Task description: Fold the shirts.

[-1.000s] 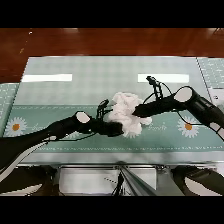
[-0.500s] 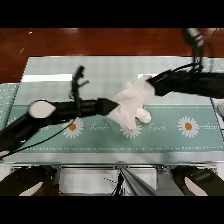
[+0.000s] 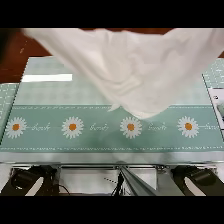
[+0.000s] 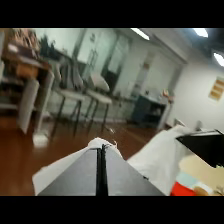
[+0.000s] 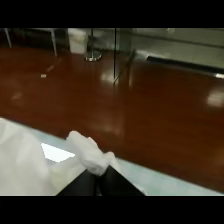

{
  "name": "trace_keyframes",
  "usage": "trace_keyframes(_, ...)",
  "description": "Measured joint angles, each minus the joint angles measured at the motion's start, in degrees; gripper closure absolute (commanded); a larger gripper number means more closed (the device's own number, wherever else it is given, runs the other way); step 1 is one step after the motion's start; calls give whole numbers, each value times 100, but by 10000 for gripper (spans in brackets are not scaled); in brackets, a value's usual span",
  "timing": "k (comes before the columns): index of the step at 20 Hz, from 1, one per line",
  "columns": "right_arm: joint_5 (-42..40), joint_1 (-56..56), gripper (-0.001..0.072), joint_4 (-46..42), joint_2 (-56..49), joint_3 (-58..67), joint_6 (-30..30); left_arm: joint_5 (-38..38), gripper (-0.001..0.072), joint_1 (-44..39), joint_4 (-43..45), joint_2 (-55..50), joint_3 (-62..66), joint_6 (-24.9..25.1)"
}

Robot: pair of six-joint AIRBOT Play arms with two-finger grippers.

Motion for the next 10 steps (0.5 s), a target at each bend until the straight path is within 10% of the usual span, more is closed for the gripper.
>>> trace_keyframes(10,890,2,668,-1084,92,1764,844,-697,692,942,1294,616,782,-1064)
